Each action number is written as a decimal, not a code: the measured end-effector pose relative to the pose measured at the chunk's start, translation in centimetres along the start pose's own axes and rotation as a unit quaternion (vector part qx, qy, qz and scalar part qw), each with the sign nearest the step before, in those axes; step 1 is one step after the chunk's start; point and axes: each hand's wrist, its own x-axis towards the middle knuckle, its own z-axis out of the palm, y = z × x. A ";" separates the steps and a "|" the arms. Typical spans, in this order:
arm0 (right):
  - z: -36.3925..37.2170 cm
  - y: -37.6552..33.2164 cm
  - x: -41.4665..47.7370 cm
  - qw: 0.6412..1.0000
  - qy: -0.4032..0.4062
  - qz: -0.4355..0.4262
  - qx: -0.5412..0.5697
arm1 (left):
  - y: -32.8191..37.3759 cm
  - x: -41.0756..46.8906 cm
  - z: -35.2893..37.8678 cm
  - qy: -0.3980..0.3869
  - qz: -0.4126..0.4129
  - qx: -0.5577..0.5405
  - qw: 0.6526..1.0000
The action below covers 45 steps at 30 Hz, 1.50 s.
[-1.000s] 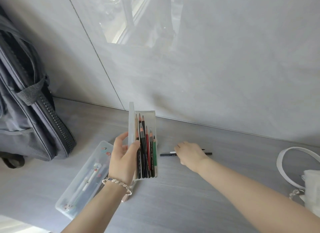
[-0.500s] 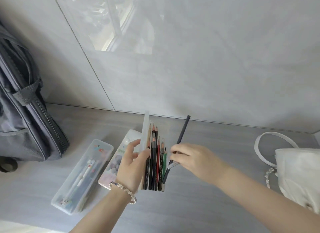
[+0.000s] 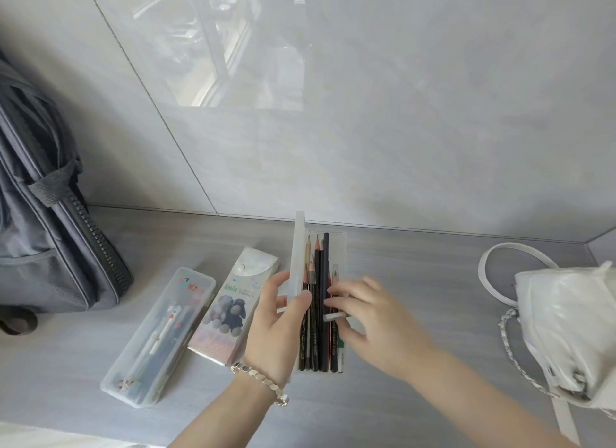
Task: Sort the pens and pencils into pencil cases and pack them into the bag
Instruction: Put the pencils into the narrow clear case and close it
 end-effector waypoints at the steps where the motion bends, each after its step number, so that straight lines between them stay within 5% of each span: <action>1: 0.2 -0.2 -0.3 1.000 -0.003 0.001 -0.015 | 0.0 -0.1 0.0 -0.002 0.001 0.001 1.000; 10: -1.6 -1.6 -1.4 0.971 0.088 0.181 0.128 | 0.0 0.0 -0.3 0.002 0.002 0.017 1.000; 14: -2.0 -2.0 -1.5 0.986 0.127 0.092 0.051 | -0.2 0.1 -0.3 0.001 0.001 0.020 1.000; 22: 0.8 -0.8 -1.5 0.994 -0.077 -0.054 -0.056 | -0.6 0.4 -0.3 -0.012 0.019 0.028 0.999; 24: 1.8 -0.2 -1.8 0.990 -0.068 -0.099 -0.067 | -0.5 0.4 -0.4 -0.010 0.020 0.029 0.999; 28: 1.5 -0.6 -1.9 0.996 0.030 0.005 0.087 | -0.6 0.8 -0.6 -0.004 0.022 0.023 0.999; 30: 1.3 -1.6 -1.7 0.968 0.093 0.127 0.194 | -0.5 0.7 -0.6 -0.006 0.030 0.021 0.999; 33: 1.8 -2.2 -1.0 0.872 0.068 0.302 0.379 | -0.4 0.5 -0.4 -0.009 0.033 0.018 0.999; 41: 2.6 -2.4 -1.0 0.709 0.049 0.350 0.610 | -0.7 0.7 -0.4 -0.038 0.061 0.056 0.996; 45: 1.9 -2.8 -0.2 0.649 0.025 0.369 0.665 | -1.9 1.1 0.6 -0.062 0.085 0.293 0.950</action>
